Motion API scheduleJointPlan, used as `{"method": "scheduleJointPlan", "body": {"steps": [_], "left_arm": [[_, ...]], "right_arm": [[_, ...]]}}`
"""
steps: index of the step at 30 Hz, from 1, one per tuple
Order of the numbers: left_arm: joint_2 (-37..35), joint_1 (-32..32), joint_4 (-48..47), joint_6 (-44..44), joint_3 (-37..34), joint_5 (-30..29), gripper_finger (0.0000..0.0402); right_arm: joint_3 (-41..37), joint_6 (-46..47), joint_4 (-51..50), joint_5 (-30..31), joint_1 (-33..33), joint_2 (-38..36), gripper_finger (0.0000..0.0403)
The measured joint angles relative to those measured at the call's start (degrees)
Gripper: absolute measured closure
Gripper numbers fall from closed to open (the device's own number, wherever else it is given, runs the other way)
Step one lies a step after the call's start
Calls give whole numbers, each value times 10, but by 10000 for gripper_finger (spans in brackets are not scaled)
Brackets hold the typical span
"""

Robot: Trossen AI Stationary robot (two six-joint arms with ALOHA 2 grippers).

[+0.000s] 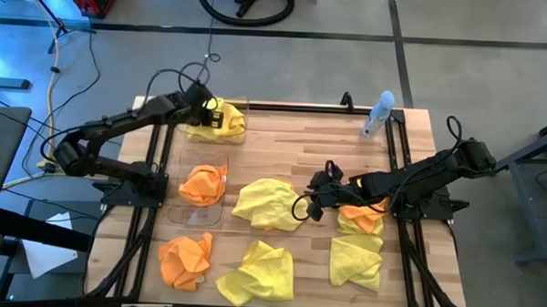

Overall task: Sort microfiber towel by color & place in baskets
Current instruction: Put the yellow microfiber towel into the top transparent bin

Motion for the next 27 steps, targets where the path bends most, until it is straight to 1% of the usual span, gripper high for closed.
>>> {"method": "scheduleJointPlan", "body": {"steps": [5,8,12,14,18,23,27], "left_arm": [[0,6,75,-7,-58,2,313],[7,13,109,-7,-79,8,313],[25,22,152,18,-91,63,313],[42,26,161,21,-91,77,313],[82,42,173,17,-91,85,311],[130,68,178,19,-90,125,294],[130,79,166,22,-80,153,282]], "right_arm": [[0,4,0,-2,0,0,314],[0,4,0,-2,0,0,314],[0,4,0,-4,0,0,314],[0,4,0,-4,0,0,314],[0,1,0,-4,0,0,314],[0,0,1,-4,0,0,314],[0,0,2,-4,0,0,314]]}}
